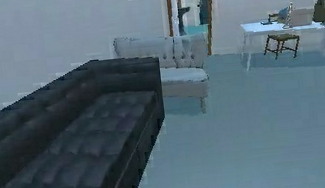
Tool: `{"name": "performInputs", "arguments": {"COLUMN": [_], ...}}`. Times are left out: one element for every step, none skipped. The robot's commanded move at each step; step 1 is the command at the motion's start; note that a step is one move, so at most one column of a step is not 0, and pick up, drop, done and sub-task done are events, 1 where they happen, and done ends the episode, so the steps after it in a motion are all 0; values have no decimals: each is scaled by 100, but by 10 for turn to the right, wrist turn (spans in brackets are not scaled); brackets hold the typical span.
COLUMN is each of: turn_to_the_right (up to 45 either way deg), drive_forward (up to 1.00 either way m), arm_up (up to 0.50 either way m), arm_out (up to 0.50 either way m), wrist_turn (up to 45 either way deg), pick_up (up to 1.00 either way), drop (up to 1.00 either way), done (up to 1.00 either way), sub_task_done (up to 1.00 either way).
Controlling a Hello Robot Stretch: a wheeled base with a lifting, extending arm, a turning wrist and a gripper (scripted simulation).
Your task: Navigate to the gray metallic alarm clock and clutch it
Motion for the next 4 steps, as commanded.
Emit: {"name": "performInputs", "arguments": {"turn_to_the_right": [180,30,0,90], "drive_forward": [0,0,5,0], "arm_up": [0,0,0,0], "arm_out": [0,0,0,0], "wrist_turn": [0,0,0,0], "pick_up": [0,0,0,0], "drop": [0,0,0,0], "done": [0,0,0,0], "sub_task_done": [0,0,0,0]}}
